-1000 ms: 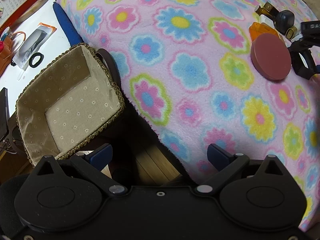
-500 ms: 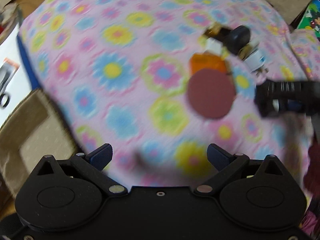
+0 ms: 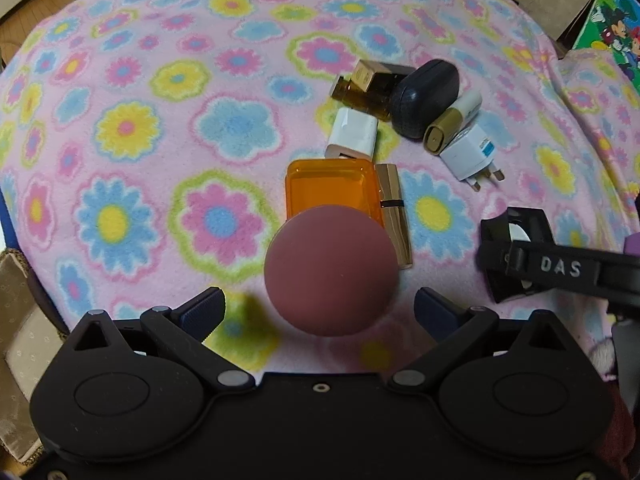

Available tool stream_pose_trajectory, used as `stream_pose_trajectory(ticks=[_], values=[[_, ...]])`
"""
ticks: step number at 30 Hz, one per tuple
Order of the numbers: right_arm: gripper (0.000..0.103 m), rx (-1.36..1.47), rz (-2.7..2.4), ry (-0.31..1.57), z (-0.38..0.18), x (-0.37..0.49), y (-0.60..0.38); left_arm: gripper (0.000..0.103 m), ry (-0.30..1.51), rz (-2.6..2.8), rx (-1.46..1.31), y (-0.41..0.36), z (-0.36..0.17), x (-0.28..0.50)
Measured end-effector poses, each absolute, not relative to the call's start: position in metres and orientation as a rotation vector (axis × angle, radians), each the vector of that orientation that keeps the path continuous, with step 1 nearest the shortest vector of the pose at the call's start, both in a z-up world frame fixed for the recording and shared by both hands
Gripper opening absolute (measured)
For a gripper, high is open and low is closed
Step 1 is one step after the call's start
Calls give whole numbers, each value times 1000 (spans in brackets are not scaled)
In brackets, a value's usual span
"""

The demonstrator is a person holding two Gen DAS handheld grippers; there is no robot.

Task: Organize rigid objects
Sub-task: 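Grasp the maroon round compact with the left gripper while the right gripper grasps the black square compact, then carry both compacts to the basket and release them inside with both grippers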

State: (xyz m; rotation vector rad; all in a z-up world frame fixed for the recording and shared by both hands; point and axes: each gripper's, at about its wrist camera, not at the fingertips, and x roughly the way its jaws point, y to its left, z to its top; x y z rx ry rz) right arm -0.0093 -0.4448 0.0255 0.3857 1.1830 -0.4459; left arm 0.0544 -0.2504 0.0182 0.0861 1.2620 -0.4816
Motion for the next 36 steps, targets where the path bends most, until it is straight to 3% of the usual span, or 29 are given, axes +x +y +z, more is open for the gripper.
stream_pose_trajectory(ticks=[4, 9, 23, 36], values=[[65, 379, -443, 1182, 25, -8, -445, 96, 1301, -500, 75, -259, 6, 59], [65, 373, -444, 1183, 26, -8, -444, 71, 1285, -512, 85, -264, -1, 60], [65, 296, -399, 1131, 60, -6, -408, 70, 1217, -374, 44, -189, 40, 52], [65, 149, 10, 1213, 51, 46, -214, 70, 1226, 144, -114, -16, 35, 69]])
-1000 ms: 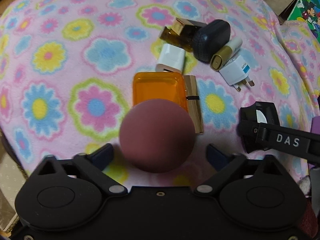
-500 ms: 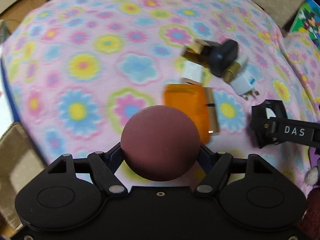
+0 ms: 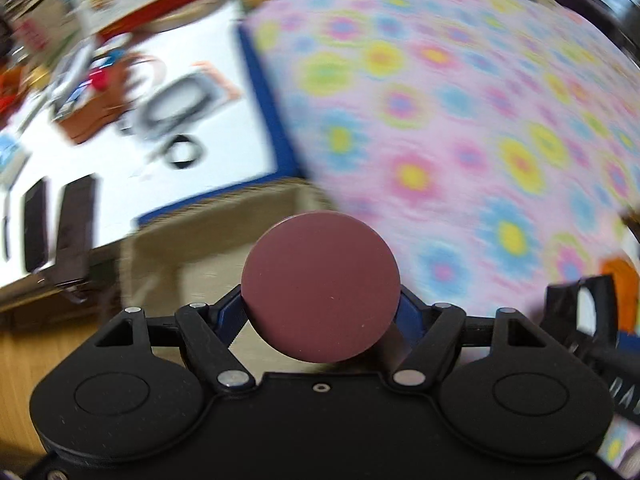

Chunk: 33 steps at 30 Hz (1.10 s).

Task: Organize rigid objects
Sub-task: 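Carry both compacts to the basket and release them inside with both grippers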

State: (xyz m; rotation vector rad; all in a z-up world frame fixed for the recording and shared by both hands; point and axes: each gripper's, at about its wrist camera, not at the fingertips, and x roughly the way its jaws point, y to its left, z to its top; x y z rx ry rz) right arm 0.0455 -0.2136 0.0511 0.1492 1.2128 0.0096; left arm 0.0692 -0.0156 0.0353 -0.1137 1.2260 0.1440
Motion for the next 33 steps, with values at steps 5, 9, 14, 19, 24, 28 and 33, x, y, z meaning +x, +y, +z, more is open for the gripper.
stream_pose_trajectory(ticks=[5, 9, 14, 19, 24, 28, 33], values=[[65, 112, 137, 1237, 45, 62, -143, 71, 1192, 188, -162, 33, 46, 71], [65, 108, 182, 1261, 35, 75, -111, 71, 1175, 215, -286, 66, 41, 68], [65, 90, 179, 1299, 18, 84, -91, 71, 1230, 235, -345, 80, 23, 67], [65, 72, 166, 1337, -2, 89, -86, 71, 1274, 269, -389, 85, 14, 65], [65, 46, 161, 1349, -11, 94, -80, 71, 1278, 325, -407, 93, 11, 62], [65, 34, 168, 1348, -13, 96, -75, 71, 1293, 344, -402, 94, 8, 63], [65, 27, 176, 1347, -13, 98, -71, 71, 1318, 347, -429, 97, 2, 64]])
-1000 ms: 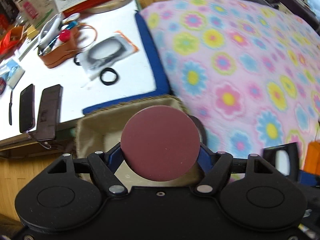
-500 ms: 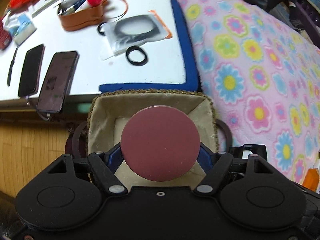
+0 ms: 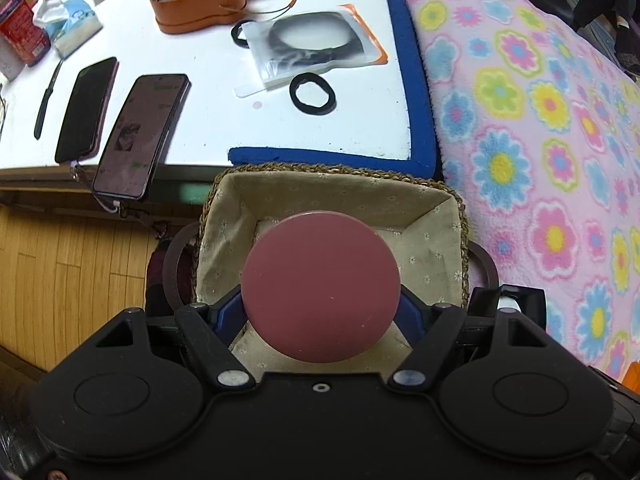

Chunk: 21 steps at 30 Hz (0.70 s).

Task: Organize rigid objects
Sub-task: 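Carry both compacts to the basket and release them inside with both grippers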

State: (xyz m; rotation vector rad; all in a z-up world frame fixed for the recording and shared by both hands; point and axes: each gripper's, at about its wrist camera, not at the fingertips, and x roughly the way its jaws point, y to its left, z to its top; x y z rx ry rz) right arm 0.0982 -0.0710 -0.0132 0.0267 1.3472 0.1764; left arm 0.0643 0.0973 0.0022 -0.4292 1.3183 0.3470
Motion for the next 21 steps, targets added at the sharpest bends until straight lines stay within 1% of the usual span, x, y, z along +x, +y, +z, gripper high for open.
stream_pose_trajectory(ticks=[15, 18, 20, 21], values=[[65, -6, 188, 1352, -19, 103, -58, 71, 1326, 370, -471, 107, 0, 62], [73, -5, 184, 1353, -21, 103, -58, 72, 1328, 375, -482, 109, 0, 62], [73, -8, 179, 1350, -20, 103, -58, 73, 1330, 369, -480, 108, 0, 63], [73, -10, 178, 1349, -20, 102, -58, 74, 1331, 365, -479, 108, 0, 63]])
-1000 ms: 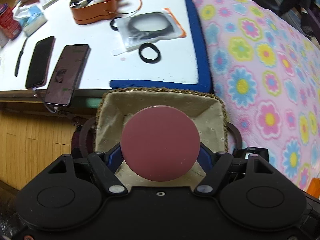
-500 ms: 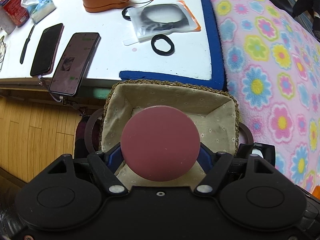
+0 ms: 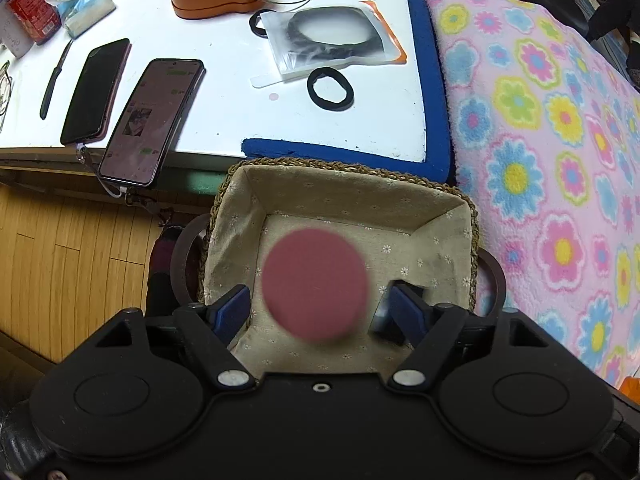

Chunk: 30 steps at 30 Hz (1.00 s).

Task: Organize rigid objects
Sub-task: 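Carry both compacts to the basket and release them inside with both grippers, then move both grippers back from the basket toward the item cluster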

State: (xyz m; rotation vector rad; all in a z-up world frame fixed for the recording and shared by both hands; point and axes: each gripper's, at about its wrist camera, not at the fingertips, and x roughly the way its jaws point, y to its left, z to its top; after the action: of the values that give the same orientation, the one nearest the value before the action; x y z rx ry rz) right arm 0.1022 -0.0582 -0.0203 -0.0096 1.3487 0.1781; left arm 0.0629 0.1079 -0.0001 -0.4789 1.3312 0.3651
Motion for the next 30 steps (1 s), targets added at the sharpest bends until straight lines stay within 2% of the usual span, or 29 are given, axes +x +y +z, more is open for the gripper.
stream_pose_trajectory(ticks=[2, 30], values=[[73, -8, 175, 1349, -20, 101, -60, 77, 1333, 352, -481, 107, 0, 63], [73, 20, 115, 1306, 4, 87, -97, 77, 1354, 241, -374, 81, -1, 67]])
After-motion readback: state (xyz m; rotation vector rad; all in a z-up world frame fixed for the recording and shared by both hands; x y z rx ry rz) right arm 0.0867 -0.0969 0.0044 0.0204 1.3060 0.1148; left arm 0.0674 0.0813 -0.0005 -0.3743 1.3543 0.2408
